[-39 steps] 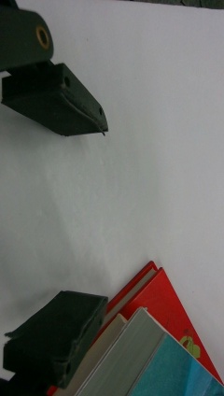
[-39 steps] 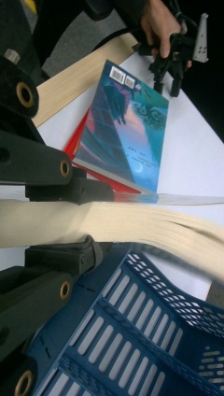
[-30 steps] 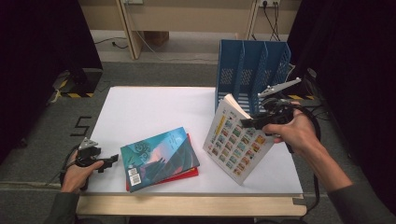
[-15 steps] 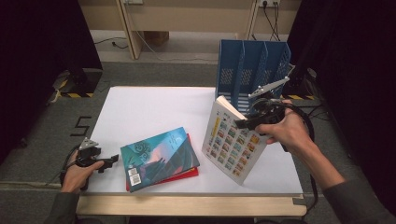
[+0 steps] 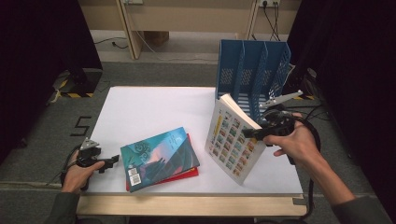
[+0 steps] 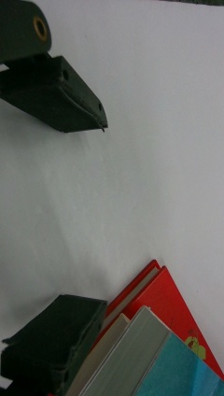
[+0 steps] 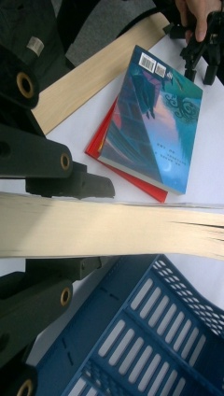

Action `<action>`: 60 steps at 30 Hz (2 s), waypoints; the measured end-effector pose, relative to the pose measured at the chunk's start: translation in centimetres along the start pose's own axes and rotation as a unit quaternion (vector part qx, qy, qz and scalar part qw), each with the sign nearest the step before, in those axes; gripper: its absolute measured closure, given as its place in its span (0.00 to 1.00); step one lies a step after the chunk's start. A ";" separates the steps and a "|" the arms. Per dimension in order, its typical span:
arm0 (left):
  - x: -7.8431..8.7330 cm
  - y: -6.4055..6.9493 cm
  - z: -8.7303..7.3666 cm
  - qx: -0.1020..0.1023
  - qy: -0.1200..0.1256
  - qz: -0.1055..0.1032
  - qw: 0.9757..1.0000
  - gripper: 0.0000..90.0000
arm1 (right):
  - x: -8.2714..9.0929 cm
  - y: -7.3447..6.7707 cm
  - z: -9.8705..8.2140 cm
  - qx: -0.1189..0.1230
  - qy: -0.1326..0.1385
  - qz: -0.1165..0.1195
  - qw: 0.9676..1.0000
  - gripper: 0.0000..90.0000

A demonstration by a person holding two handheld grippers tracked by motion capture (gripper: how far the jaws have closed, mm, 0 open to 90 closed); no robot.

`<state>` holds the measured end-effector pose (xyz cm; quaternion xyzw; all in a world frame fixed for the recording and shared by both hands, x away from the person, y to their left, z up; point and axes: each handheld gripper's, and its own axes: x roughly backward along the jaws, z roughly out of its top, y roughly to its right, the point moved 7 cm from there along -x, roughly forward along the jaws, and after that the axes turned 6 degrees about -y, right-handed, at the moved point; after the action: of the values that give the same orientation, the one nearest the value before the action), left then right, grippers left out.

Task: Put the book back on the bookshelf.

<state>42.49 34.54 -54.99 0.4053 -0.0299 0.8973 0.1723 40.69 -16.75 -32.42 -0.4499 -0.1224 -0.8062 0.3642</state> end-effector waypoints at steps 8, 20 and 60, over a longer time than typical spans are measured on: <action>0.0 0.0 0.0 -0.002 -0.001 0.001 1.000 0.12 | 0.4 -0.4 -1.2 -0.006 0.029 -0.018 0.999 0.78; -0.1 0.1 0.0 -0.002 -0.001 0.000 1.000 0.10 | -0.5 0.0 -1.2 -0.004 0.038 -0.030 0.999 0.81; -0.3 0.2 0.0 -0.006 -0.002 -0.004 1.000 0.06 | 7.2 -0.1 8.1 0.034 0.090 -0.074 0.993 0.82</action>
<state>42.61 34.29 -55.15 0.4065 -0.0341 0.8955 0.1781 43.43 -15.82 -21.96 -0.3528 -0.1493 -0.8635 0.3280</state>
